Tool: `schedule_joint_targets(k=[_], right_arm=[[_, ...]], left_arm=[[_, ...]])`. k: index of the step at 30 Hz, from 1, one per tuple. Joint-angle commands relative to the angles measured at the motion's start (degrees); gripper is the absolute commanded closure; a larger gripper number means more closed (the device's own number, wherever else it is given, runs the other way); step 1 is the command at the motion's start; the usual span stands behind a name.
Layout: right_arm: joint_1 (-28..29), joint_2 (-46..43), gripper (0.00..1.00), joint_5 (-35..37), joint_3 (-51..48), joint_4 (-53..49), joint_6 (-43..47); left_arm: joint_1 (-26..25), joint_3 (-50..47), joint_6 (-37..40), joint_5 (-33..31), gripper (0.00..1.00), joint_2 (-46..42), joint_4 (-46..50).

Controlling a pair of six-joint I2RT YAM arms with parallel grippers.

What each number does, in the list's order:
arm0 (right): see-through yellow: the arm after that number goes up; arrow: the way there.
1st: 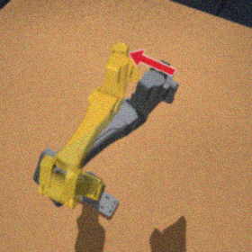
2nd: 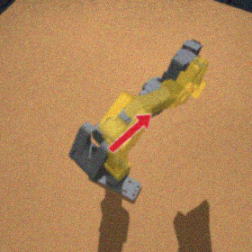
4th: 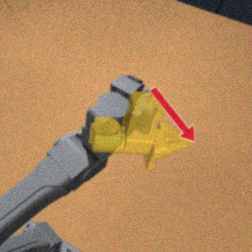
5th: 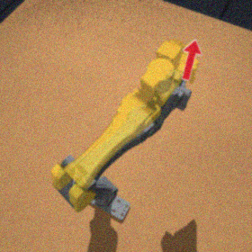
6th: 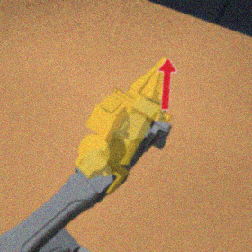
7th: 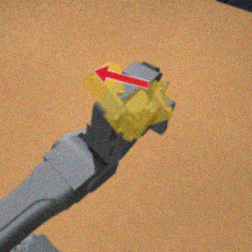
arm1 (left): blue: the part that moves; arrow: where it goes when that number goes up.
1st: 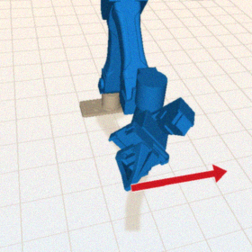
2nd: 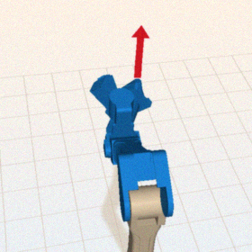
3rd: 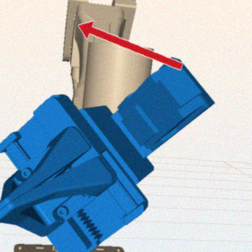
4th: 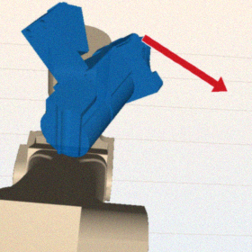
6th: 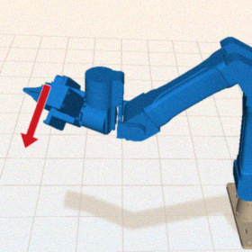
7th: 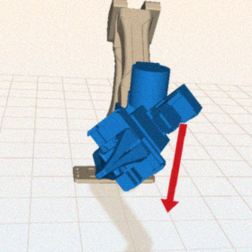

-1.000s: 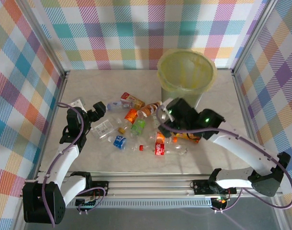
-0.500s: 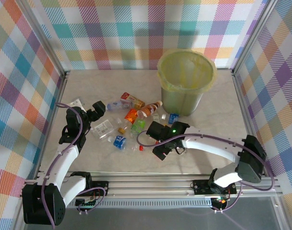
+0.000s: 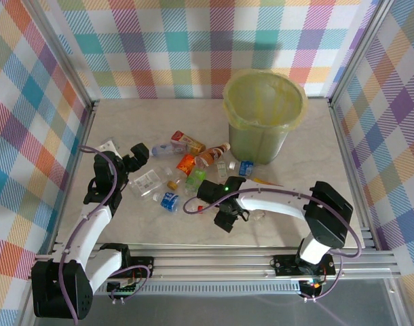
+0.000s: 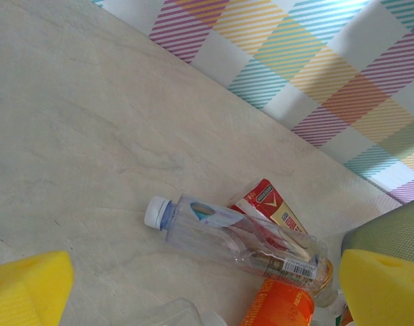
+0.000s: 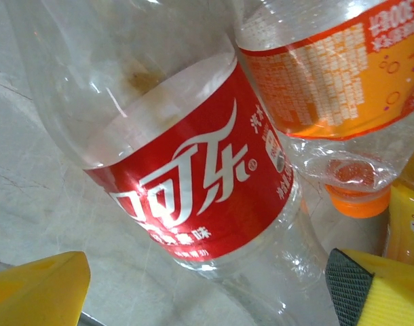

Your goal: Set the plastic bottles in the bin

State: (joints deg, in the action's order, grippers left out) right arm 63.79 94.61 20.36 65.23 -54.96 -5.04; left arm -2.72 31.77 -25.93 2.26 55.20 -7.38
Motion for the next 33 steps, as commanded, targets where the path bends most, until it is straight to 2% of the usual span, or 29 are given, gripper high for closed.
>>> schedule_joint_targets(k=[1,16,29,33], right_arm=[[0.4,1.2,0.10,0.3,0.9,0.8,1.7],[0.3,4.8,0.19,-1.2,-1.0,2.5,1.8],[0.2,6.9,0.20,-1.7,-2.8,5.6,3.8],[0.2,7.5,0.24,-1.8,-2.8,5.9,4.5]], left_arm=[[0.1,1.0,0.5,-0.9,0.00,-0.9,0.5],[0.1,0.9,1.1,-1.1,0.00,-1.4,0.7],[0.1,1.0,1.3,-1.3,0.00,-1.8,0.9],[0.1,1.1,1.3,-1.3,0.00,-1.9,0.9]])
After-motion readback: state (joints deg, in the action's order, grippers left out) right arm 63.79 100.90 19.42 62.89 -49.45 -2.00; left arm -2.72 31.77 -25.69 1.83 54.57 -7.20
